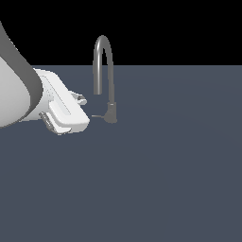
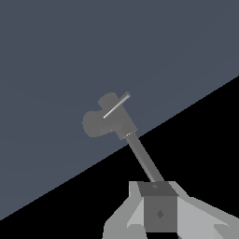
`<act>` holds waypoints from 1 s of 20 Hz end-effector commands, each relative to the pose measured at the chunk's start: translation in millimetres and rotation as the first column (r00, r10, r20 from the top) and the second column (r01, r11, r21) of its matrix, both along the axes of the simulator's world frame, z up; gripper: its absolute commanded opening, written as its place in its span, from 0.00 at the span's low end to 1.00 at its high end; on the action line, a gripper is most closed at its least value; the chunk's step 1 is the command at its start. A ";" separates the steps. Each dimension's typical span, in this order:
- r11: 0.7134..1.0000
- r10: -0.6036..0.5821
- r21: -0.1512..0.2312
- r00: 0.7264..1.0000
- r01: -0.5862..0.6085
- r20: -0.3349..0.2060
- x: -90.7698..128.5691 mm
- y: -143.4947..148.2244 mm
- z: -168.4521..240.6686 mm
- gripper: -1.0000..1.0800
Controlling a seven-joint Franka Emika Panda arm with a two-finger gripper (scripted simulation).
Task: Turn on the faucet by rotating a designated handle.
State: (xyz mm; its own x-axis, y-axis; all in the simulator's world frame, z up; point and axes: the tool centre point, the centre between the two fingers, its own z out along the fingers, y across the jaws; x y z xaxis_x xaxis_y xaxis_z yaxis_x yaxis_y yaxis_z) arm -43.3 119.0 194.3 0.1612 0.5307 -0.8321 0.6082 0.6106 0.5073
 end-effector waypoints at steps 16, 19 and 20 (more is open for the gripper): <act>0.921 0.279 -0.274 0.960 -0.278 -0.037 25.3 -7.5 -63.1 0.00; 0.892 0.322 -0.319 0.945 -0.321 -0.051 30.1 -10.3 -73.4 0.00; 0.881 0.336 -0.333 0.940 -0.335 -0.056 31.7 -11.3 -76.8 0.00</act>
